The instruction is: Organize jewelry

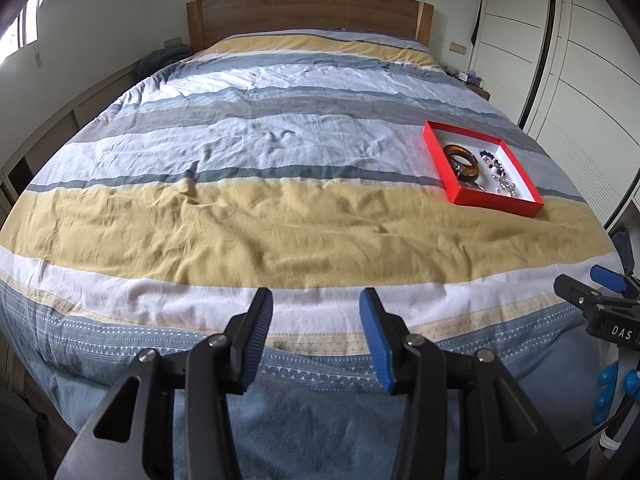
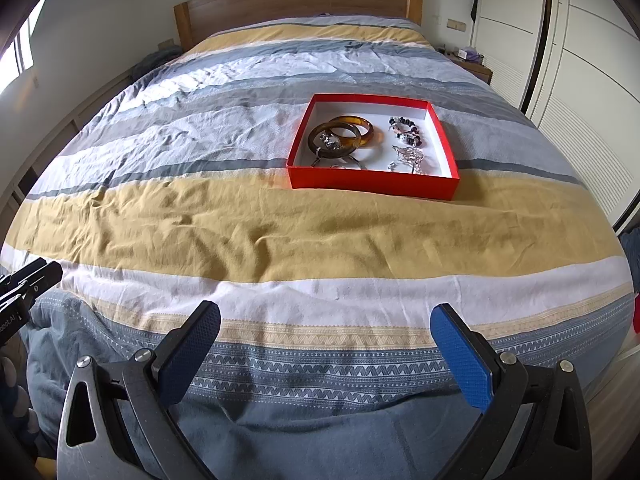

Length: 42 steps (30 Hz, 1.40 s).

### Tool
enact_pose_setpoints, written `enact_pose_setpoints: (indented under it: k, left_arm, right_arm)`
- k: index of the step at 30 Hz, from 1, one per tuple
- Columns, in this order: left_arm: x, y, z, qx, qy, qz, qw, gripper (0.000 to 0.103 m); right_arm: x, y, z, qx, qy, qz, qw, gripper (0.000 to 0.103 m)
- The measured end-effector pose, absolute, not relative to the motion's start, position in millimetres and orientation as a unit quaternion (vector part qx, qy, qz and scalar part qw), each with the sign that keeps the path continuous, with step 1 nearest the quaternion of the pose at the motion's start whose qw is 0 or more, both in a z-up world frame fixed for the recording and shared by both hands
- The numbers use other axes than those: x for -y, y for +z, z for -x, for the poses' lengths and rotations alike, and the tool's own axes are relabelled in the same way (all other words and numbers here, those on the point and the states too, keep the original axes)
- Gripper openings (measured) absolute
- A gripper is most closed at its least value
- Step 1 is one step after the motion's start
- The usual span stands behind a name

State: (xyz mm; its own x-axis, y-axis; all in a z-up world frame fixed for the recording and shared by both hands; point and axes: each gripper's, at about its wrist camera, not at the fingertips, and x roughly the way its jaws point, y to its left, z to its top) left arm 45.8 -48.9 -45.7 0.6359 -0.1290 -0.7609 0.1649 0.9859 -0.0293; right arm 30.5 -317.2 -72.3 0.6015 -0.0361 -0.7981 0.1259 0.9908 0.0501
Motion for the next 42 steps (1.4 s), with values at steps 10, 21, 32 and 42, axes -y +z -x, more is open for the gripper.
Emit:
enact_pose_setpoints:
  k: [10,21,32,42]
  left_arm:
    - [49.7,-44.3,-46.4,-0.419,-0.081,-0.021,0.904,0.043]
    - [50.1,-45.2,-46.0,-0.420,-0.081,-0.021,0.904,0.043]
    - [49.7,-45.7,-46.5,-0.421,-0.081,-0.021,0.903,0.043]
    - [50.4,-53.7,-40.8,-0.427,-0.080,-0.019,0.900,0.043]
  right_arm:
    - [317.1,-72.2,-30.6,-0.445,-0.045,-0.050,0.893,0.103]
    - [317.3,-72.6,-30.3,-0.444,-0.045,-0.051,0.893,0.103]
    - [317.1,-73.3,-30.0,-0.445,-0.045,-0.051,0.893,0.103]
    - [315.8,-75.9,-29.2,-0.447,-0.044,-0.050,0.892,0.103]
